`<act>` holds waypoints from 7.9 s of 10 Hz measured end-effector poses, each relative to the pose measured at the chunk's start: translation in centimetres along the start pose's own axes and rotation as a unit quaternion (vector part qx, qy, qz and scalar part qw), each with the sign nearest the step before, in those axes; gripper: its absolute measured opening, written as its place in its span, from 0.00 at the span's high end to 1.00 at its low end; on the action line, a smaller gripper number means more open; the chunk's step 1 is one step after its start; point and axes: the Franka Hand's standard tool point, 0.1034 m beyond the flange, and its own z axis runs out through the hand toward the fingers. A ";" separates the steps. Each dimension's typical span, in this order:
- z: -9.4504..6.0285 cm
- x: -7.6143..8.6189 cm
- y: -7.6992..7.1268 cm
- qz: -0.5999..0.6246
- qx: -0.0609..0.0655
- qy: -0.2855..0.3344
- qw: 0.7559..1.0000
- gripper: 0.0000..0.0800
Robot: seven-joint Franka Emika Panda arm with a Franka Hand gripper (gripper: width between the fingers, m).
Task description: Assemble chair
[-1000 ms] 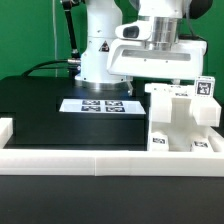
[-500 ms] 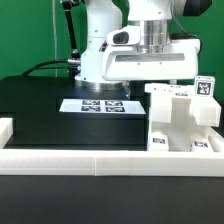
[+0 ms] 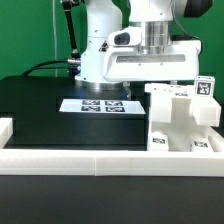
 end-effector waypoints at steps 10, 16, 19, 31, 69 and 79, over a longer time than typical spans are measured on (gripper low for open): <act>3.0 0.0 -0.3 0.002 -0.019 -0.010 1.000 0.19; 3.0 0.3 -0.3 0.005 -0.019 -0.008 1.000 0.64; 2.9 0.4 0.4 0.010 -0.019 -0.008 1.000 0.64; -5.7 0.0 2.6 0.061 0.035 -0.034 0.997 0.64; -8.5 15.3 0.4 -0.120 -0.003 0.013 0.993 0.64; -8.4 16.1 0.9 -0.123 -0.007 0.026 0.992 0.64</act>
Offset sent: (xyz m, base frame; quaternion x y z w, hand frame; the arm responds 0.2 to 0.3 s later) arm 0.0028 0.0035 -0.0139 -0.0079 0.0130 -0.0059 0.9999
